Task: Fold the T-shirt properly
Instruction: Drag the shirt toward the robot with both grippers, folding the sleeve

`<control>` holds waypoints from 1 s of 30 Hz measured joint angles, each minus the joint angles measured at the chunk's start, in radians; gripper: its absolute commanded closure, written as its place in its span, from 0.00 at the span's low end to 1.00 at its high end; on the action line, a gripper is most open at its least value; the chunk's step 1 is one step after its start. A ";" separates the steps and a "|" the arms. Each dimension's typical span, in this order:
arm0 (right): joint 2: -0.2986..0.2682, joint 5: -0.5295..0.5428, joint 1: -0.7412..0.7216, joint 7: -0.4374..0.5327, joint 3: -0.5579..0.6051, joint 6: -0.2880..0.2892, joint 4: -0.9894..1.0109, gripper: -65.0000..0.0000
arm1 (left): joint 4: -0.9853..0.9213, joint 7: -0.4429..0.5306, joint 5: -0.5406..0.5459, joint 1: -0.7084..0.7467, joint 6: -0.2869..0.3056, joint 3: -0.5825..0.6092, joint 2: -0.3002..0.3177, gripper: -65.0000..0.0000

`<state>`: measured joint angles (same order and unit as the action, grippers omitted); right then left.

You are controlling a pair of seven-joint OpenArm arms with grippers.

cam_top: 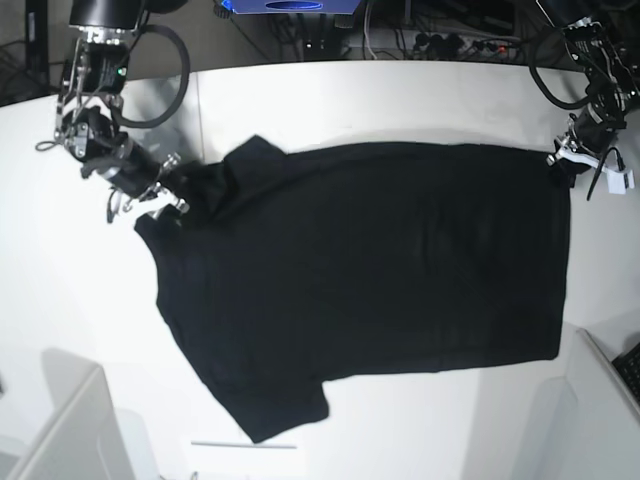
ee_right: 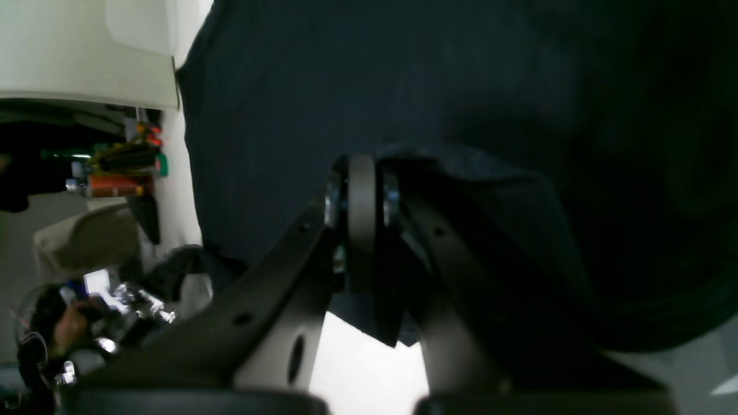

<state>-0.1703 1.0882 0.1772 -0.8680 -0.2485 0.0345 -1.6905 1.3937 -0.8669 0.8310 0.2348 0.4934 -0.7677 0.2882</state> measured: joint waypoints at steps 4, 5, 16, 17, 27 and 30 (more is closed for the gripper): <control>0.000 -0.001 -0.034 0.000 0.000 -0.001 0.062 1.00 | 0.007 0.002 0.005 -0.009 0.000 0.001 0.000 1.00; 0.000 -0.002 -0.042 -0.001 0.000 -0.001 0.076 1.00 | 0.006 0.002 0.004 -0.013 0.000 0.001 0.000 1.00; 0.003 -0.005 -0.174 -0.028 0.004 -0.001 0.192 1.00 | 0.007 0.002 0.007 -0.027 -0.001 -0.004 0.000 1.00; 0.003 -0.005 -0.183 -0.034 0.004 -0.001 0.195 1.00 | 0.007 0.002 0.007 -0.029 -0.001 -0.004 0.000 1.00; 0.003 -0.008 -0.274 -0.066 0.004 -0.001 0.282 1.00 | 0.010 -0.001 0.008 -0.051 -0.005 -0.008 0.002 1.00; -0.006 -0.012 -0.286 -0.052 0.064 -0.001 0.296 1.00 | 0.042 -0.005 0.006 -0.048 -0.006 -0.008 0.002 1.00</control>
<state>-0.1764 1.0760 -0.1085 -0.9199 -0.1848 0.0338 -1.3945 1.4361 -0.8722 0.8371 0.1871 0.4873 -0.7753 0.2897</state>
